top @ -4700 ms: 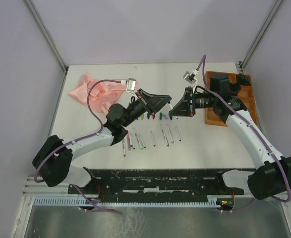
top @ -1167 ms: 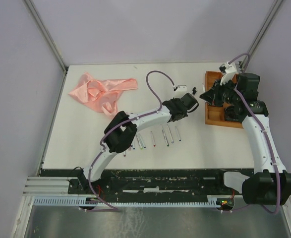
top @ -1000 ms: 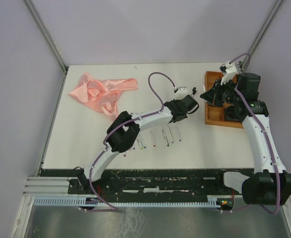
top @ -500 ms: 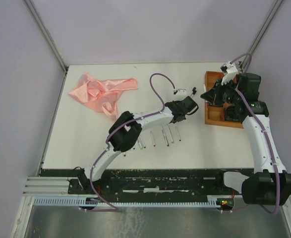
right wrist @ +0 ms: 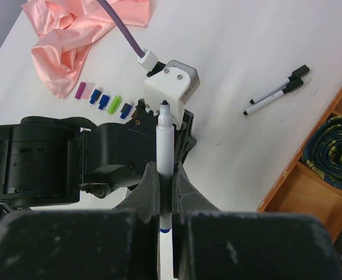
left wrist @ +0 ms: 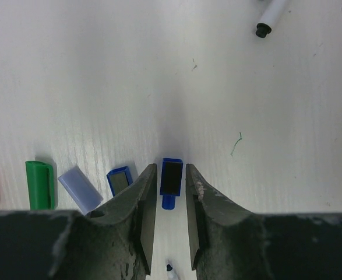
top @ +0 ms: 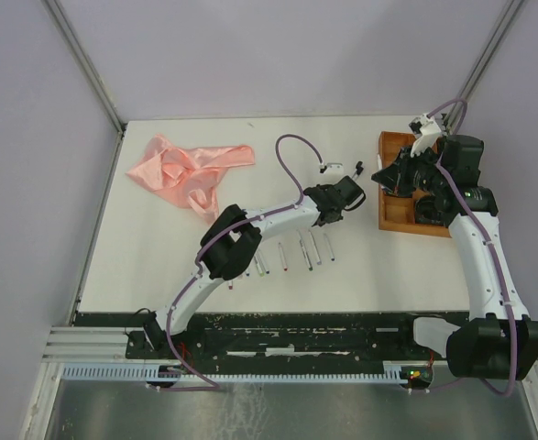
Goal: Open the pen caps
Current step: Place the pen cap at the center of the board.
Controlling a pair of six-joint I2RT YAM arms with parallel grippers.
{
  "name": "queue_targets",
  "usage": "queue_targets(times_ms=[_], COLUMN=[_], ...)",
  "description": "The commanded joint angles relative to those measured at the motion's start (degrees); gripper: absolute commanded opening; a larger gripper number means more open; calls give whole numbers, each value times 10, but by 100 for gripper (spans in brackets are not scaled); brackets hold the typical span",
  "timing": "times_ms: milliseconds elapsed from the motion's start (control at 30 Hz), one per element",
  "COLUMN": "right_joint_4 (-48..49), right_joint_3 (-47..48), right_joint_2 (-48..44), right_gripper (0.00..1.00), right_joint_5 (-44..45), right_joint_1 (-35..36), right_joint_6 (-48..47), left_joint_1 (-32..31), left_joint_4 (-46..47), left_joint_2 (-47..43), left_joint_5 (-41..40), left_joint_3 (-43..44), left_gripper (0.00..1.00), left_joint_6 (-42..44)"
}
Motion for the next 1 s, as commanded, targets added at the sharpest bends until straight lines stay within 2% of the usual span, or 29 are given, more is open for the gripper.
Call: queue_targets(times_ms=[0,200,367,733,867,967], right_joint_4=[24,27,34,71,93,62], right_joint_3=[0,-2,-8,-33,-55,-76], right_joint_2=[-13,-13,-13,-1,15,18], right_gripper=[0,0,0,0,0,1], right_joint_5=[-12,-26,-39,-90,-118,-113], right_joint_1=[-5,-8,-10,-11,-11,-4], right_joint_6=[8,11,19,50,62,41], left_joint_1=[2,2,3,2,3,2], left_joint_4=[1,8,57,290,364,423], left_joint_2=[-1,-51,-152,-456,-577,-676], left_joint_5=[0,4,-2,-5,-5,-8], left_joint_3=[30,16,-72,-442,-579,-694], left_gripper=[33,35,36,36,39,49], left_joint_6=[1,5,7,48,86,94])
